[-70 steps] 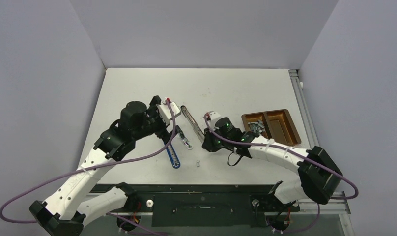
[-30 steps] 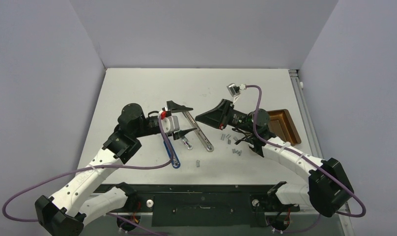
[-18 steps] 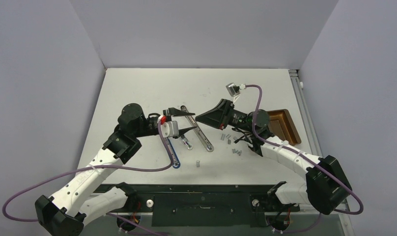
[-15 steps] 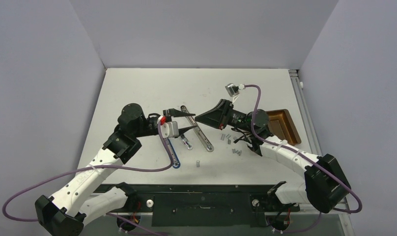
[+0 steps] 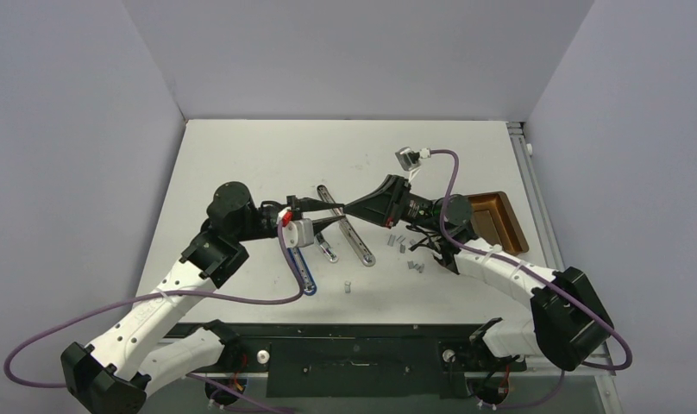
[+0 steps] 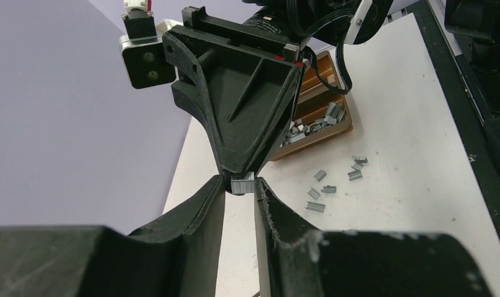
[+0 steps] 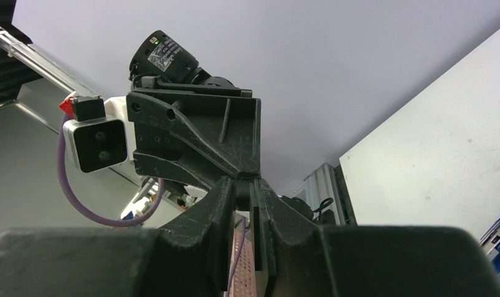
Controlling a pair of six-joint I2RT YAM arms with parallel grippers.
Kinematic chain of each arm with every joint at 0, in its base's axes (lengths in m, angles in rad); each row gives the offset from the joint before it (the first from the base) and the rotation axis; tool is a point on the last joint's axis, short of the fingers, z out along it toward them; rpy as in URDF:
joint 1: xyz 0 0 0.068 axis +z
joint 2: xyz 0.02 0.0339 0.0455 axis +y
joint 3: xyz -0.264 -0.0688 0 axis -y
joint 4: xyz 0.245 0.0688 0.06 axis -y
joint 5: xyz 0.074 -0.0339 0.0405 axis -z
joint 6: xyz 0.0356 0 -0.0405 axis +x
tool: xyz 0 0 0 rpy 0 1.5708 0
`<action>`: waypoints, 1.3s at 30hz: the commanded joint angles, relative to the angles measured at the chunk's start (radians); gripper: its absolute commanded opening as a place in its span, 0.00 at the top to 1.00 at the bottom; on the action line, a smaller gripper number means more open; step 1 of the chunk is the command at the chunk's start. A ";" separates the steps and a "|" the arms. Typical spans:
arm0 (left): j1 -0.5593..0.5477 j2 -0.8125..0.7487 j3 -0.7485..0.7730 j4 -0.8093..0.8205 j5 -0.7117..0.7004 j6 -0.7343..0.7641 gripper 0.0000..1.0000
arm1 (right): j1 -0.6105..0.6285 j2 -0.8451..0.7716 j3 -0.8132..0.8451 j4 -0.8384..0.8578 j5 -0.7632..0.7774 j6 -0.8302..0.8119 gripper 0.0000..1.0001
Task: Load the staples into the stapler
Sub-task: Pick up the staple from the center of the board, then place the staple at the center of the board.
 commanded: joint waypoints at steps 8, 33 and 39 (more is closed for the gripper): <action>-0.015 -0.007 0.018 0.003 0.022 0.082 1.00 | -0.004 0.022 -0.006 0.142 -0.030 0.032 0.83; -0.274 0.231 0.055 -0.576 -0.063 0.838 1.00 | -0.255 -0.242 0.129 -0.971 0.301 -0.554 0.37; -0.366 0.475 0.152 -0.690 -0.224 1.011 1.00 | -0.266 -0.293 0.124 -1.056 0.382 -0.586 0.37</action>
